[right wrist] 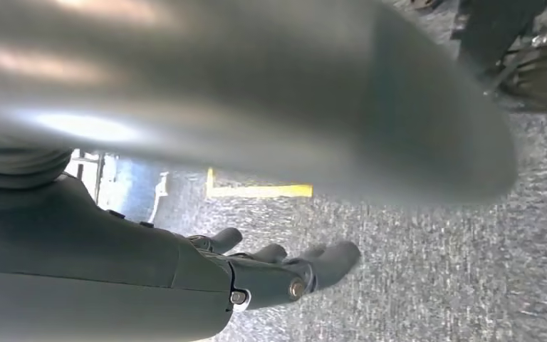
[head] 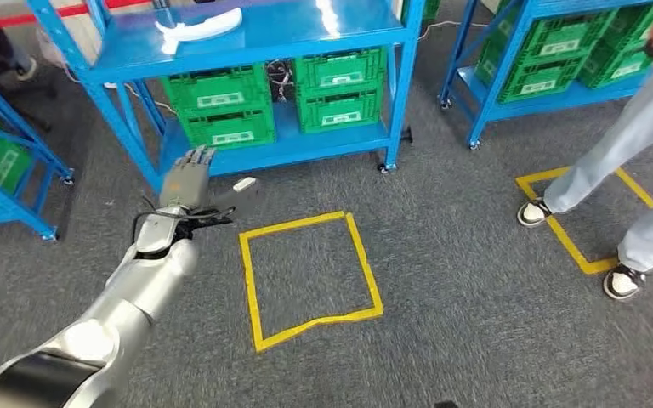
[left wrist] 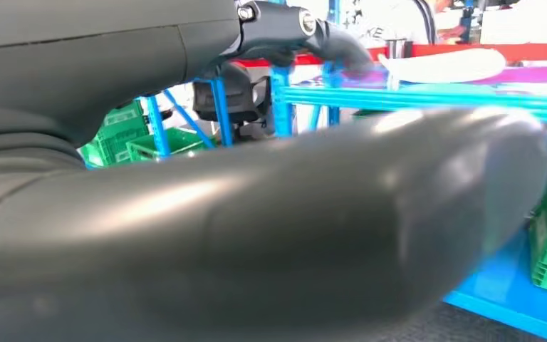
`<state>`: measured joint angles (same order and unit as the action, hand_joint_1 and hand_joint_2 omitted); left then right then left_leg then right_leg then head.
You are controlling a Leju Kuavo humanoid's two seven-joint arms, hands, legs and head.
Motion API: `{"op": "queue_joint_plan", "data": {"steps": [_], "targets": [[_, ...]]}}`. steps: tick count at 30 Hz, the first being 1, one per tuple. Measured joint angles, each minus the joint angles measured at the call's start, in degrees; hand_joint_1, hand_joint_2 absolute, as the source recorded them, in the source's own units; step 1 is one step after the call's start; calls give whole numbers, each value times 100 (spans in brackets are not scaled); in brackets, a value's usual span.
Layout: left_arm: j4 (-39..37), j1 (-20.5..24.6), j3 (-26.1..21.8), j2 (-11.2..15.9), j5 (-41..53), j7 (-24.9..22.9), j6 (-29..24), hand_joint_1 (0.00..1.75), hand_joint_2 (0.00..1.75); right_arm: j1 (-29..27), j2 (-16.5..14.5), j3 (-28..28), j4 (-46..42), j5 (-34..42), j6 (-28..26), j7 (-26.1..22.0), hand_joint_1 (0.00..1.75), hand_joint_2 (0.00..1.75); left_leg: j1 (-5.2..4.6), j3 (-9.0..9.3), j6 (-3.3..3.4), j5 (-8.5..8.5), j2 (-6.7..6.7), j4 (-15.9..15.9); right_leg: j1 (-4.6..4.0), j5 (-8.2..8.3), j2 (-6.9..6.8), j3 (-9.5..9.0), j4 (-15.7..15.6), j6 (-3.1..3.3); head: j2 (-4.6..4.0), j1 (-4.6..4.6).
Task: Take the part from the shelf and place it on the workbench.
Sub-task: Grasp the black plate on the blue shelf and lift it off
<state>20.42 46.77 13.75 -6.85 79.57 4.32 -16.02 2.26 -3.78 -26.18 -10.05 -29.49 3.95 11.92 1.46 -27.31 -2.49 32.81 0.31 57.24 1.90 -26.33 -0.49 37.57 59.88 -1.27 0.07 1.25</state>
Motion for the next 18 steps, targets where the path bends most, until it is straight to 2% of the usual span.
{"op": "queue_joint_plan", "data": {"steps": [1, 2, 3, 4, 5, 6, 7, 8, 9, 10, 12, 13, 14, 16, 17, 18], "targets": [[11, 17, 25, 2, -19, -12, -1, 0, 0, -15, -2, -1, 2, 0, -1, -5, 0, 0, 11, -42, -31, -53, 3, 108, 3, -33, 13, -48, -19, 58, 0, -25], [20, 33, 51, 5, -47, -25, -1, 0, 0, -29, -3, -2, 4, -1, -1, -10, 0, 0, 19, -157, -57, -131, 2, 335, 0, -73, 26, -122, -42, 105, 0, -40], [21, 37, 77, 11, -79, -37, -2, 0, 0, -42, -3, -3, 10, -1, -1, -19, 0, 0, 21, -354, -73, -190, 1, 669, -1, -119, 44, -220, -81, 145, 0, -52], [11, 19, 100, 20, -110, -49, -2, 0, 0, -54, -4, -3, 18, -2, 0, -25, 0, 0, 15, -604, -72, -176, 1, 1056, -6, -171, 62, -331, -132, 175, 0, -62], [-6, -16, 117, 34, -138, -57, -1, 0, 0, -67, -6, -4, 25, -2, 0, -26, 0, 0, 3, -851, -60, -44, 0, 1391, -17, -228, 86, -451, -184, 197, 0, -67], [-21, -51, 129, 49, -157, -63, -1, 0, 0, -81, -6, -6, 31, -2, 1, -26, 0, 0, -13, -1076, -39, 170, -1, 1610, -33, -294, 114, -581, -231, 218, 0, -70], [-31, -75, 136, 66, -172, -68, 0, 0, 0, -96, -7, -7, 34, -2, 1, -26, 0, 0, -31, -1253, -10, 387, -3, 1688, -53, -364, 144, -713, -270, 232, 0, -72], [-34, -81, 139, 83, -181, -72, 0, 0, 0, -108, -7, -8, 34, -2, 1, -26, 0, 0, -56, -1375, 31, 519, -6, 1615, -78, -441, 173, -849, -300, 243, 0, -76], [-36, -74, 139, 104, -194, -77, -1, 0, 0, -115, -7, -9, 34, -2, 1, -27, 0, 0, -89, -1440, 84, 490, -11, 1405, -105, -524, 196, -987, -323, 249, 0, -77], [-39, -66, 139, 127, -209, -83, -2, 0, 0, -120, -9, -9, 34, -2, 1, -28, 0, 0, -131, -1463, 157, 224, -21, 1095, -125, -611, 214, -1109, -346, 250, 0, -78], [-63, -70, 142, 181, -259, -102, -16, 0, 0, -106, -33, -15, 57, -2, -2, -28, 0, 0, -243, -1486, 308, -736, -75, 416, -161, -797, 253, -1330, -366, 232, 0, -64], [-68, -74, 147, 204, -288, -111, -26, 0, 0, -94, -43, -21, 67, -1, -3, -27, 0, 0, -289, -1473, 354, -1098, -106, 218, -169, -892, 273, -1413, -396, 217, 0, -56], [-61, -63, 151, 223, -318, -123, -46, 0, 0, -82, -52, -27, 76, -2, -3, -25, 0, 0, -312, -1444, 381, -1271, -133, 115, -178, -935, 293, -1495, -395, 192, 0, -50], [-16, 30, 162, 238, -360, -142, -83, 0, 0, -59, -43, -39, 69, -2, 1, -26, 0, 0, -299, -1294, 408, -1172, -154, 100, -184, -889, 295, -1541, -274, 140, 0, -59], [3, 93, 167, 243, -375, -149, -100, 0, 0, -43, -39, -42, 67, -3, 3, -33, 0, 0, -278, -1201, 434, -1117, -159, 77, -188, -767, 262, -1443, -16, 108, 0, -59], [11, 145, 173, 246, -386, -150, -107, 0, 0, -22, -35, -45, 64, -2, 9, -47, 0, 0, -263, -1101, 455, -1053, -162, 58, -189, -678, 215, -1242, 330, 80, 0, -54]]}}
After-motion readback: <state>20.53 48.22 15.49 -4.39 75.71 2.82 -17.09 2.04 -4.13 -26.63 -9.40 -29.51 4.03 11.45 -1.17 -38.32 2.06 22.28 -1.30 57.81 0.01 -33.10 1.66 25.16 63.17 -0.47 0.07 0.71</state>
